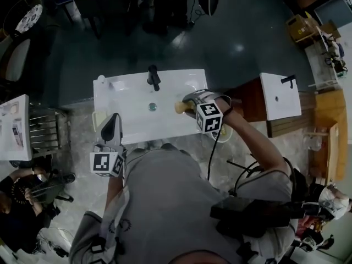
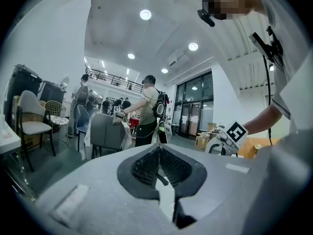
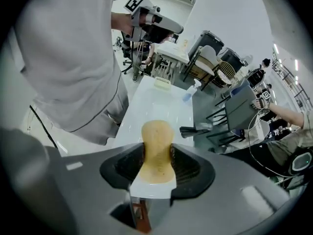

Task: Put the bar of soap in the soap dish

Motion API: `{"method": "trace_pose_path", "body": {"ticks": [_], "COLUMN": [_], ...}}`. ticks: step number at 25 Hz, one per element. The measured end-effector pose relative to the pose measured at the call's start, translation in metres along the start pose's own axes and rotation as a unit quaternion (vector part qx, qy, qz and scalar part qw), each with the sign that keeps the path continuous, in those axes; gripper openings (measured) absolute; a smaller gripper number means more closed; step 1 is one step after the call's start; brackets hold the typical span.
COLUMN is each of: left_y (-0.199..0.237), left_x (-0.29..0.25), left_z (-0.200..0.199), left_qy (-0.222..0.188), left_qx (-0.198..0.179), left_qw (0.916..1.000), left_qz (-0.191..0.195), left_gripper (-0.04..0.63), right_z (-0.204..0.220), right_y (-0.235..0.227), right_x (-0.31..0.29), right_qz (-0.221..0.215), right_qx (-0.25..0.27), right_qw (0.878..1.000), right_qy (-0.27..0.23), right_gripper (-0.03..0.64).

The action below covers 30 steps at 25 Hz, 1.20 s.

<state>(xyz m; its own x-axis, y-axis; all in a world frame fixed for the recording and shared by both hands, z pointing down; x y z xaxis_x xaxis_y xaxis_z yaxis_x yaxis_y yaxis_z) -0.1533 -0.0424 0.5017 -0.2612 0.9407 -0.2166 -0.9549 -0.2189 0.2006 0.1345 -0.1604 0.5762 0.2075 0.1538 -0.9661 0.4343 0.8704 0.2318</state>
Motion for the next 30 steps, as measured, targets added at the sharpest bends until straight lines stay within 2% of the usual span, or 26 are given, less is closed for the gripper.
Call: {"method": "trace_pose_path", "body": {"ticks": [6, 14, 21, 28, 30], "left_y": [-0.003, 0.010, 0.018, 0.020, 0.021], "left_x": [0.003, 0.025, 0.051, 0.082, 0.091], "left_z": [0.003, 0.013, 0.015, 0.011, 0.013], "left_qy": [0.005, 0.007, 0.005, -0.004, -0.006], "left_qx": [0.005, 0.014, 0.005, 0.015, 0.018], "left_qw": [1.0000, 0.9994, 0.9970, 0.9910, 0.9890], "left_qz": [0.002, -0.030, -0.077, -0.133, -0.147], "left_gripper": [-0.003, -0.003, -0.003, -0.003, -0.003], "right_z": [-0.007, -0.025, -0.060, -0.099, -0.107], "right_y": [-0.002, -0.002, -0.003, -0.011, -0.014], "right_x": [0.001, -0.015, -0.023, -0.026, -0.031], "right_qz": [0.003, 0.015, 0.014, 0.012, 0.023], "right_qx": [0.040, 0.149, 0.244, 0.328, 0.352], "right_qw": [0.999, 0.989, 0.969, 0.944, 0.935], "right_qy": [-0.002, 0.002, -0.019, -0.031, -0.029], "right_gripper": [0.176, 0.176, 0.175, 0.175, 0.175]}}
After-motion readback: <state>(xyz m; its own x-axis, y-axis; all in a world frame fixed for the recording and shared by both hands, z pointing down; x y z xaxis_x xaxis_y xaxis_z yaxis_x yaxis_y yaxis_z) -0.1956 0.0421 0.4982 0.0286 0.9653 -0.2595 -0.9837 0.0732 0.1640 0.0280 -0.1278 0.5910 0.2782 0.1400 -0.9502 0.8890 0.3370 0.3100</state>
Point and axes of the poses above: the fingertips, and each gripper's own axes: x backward along the fingers, y to its left, z out of its underside, the point moved 7 cm from there along x, backward along the fingers, and after that the axes turned 8 degrees about y, right-handed, at the moved point
